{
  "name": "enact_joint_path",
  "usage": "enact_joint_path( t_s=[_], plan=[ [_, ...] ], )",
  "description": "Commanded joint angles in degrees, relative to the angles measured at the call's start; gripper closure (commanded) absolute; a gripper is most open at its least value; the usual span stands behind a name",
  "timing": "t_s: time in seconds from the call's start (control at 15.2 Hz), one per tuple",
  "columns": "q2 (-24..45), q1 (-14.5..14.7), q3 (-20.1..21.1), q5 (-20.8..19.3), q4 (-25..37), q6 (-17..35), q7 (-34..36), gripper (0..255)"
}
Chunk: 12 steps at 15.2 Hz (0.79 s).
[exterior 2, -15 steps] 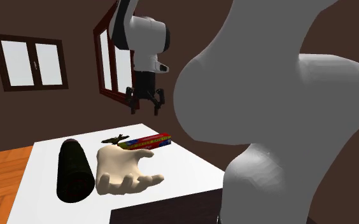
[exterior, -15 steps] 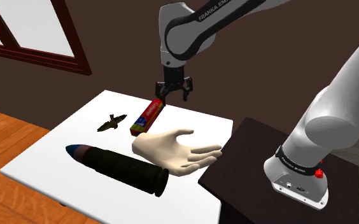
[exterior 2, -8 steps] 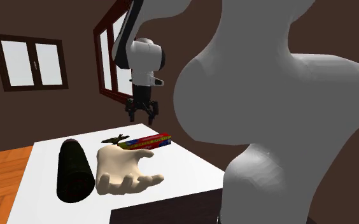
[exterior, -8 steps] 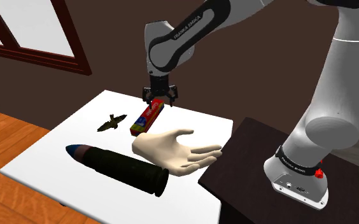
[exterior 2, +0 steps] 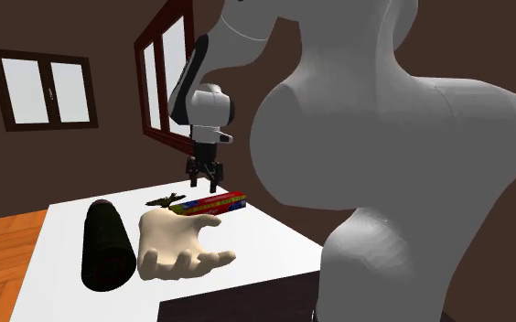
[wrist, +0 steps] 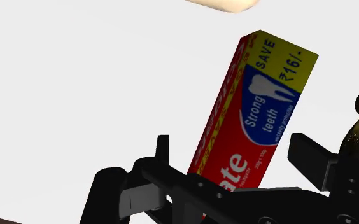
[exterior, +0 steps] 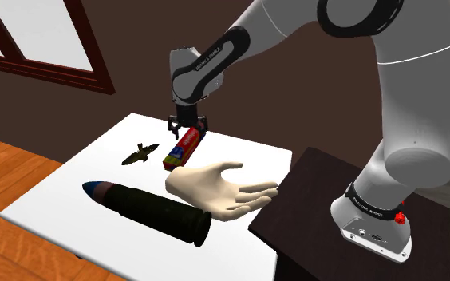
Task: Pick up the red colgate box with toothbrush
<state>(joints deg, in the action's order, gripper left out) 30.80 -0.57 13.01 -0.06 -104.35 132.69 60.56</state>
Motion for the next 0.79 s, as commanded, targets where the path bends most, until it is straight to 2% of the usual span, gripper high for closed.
enact_joint_path(
  t_s=[0.0, 0.2, 0.73],
  plan=[
    [4.4, 0.4, -1.2, -0.1, 4.7, 0.0, 2.2, 0],
    [10.4, 1.1, -2.6, 0.0, 11.6, -0.4, 5.1, 0],
    [14.6, 1.4, -3.0, -0.4, 12.3, 3.0, 5.0, 0]
  ],
)
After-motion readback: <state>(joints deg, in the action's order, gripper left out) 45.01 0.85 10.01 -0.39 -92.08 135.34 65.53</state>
